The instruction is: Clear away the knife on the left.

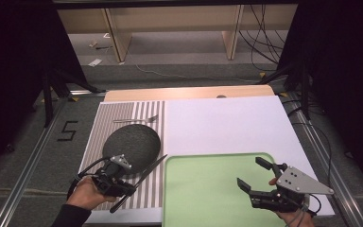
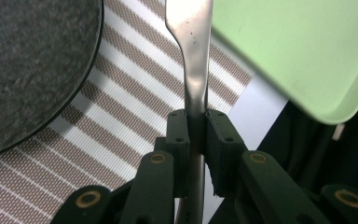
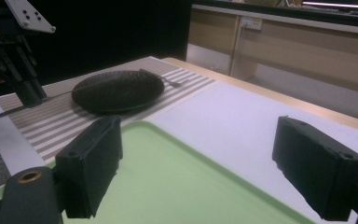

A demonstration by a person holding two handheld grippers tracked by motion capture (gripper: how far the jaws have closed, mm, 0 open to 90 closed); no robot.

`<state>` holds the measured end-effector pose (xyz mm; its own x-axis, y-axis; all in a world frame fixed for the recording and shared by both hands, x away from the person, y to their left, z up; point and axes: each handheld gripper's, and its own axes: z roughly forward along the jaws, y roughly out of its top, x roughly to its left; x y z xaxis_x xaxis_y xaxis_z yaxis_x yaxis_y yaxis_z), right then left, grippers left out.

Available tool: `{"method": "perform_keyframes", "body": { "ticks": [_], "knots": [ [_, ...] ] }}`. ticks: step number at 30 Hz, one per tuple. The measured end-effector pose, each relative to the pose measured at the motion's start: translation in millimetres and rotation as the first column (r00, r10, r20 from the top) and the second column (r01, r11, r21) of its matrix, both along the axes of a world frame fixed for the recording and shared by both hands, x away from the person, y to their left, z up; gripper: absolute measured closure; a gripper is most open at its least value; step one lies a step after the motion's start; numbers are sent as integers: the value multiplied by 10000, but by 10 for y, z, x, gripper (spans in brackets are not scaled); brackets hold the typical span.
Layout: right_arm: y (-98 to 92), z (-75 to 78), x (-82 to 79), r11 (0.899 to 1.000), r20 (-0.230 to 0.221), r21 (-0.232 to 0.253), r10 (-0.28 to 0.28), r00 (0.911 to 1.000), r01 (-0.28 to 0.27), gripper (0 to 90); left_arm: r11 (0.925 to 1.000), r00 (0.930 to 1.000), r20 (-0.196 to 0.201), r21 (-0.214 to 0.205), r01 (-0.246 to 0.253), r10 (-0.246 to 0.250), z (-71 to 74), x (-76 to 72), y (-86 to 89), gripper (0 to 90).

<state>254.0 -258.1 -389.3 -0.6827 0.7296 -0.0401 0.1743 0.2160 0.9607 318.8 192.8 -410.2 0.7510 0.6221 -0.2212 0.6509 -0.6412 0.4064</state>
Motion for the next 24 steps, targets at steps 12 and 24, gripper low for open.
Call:
{"method": "perform_keyframes", "body": {
  "ticks": [12,24],
  "knots": [
    [-4,1,5,10000,9,32,-8,10000,8,168,9979,9998,162,-633,135,-125,84,-50,-259,799],
    [-1,2,7,10000,-13,70,-2,10000,2,168,9961,9990,-119,-777,422,-432,62,-92,-542,799]
  ]
}}
